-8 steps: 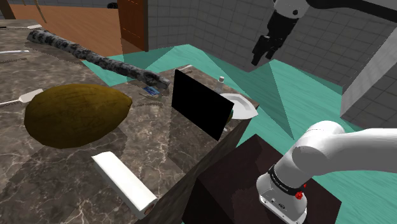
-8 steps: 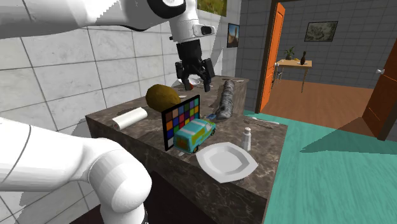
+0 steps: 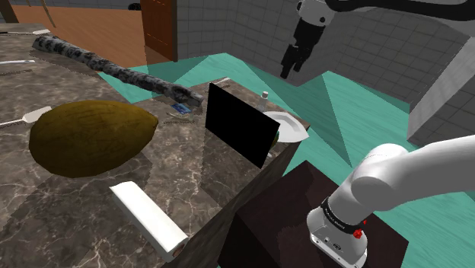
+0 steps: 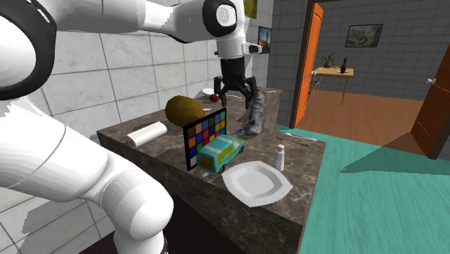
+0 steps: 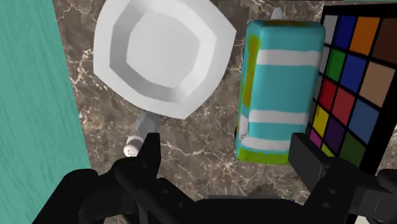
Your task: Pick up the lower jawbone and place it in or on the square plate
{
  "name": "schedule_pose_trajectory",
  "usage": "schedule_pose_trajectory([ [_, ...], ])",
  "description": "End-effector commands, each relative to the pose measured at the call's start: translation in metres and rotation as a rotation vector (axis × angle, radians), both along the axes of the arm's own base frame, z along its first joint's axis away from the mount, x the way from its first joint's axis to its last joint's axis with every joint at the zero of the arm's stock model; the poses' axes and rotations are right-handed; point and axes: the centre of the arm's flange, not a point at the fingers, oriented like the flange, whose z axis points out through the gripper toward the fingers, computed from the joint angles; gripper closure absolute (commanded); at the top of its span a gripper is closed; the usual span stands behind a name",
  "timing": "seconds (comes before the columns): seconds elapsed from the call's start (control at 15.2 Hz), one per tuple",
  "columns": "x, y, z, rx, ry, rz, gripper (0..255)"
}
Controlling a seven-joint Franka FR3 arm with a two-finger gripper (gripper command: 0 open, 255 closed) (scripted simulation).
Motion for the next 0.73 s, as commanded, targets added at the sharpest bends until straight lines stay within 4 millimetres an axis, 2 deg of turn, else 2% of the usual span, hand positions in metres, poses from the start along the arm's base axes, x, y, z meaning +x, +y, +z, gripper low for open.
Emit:
schedule_pose_trajectory([
  [0.0,0.026,-0.001,-0.013,0.022,0.017,0.054,0],
  [0.33,0.088,0.008,-0.044,0.076,0.063,0.186,0],
  [0.66,0.147,0.026,-0.077,0.130,0.108,0.317,0],
])
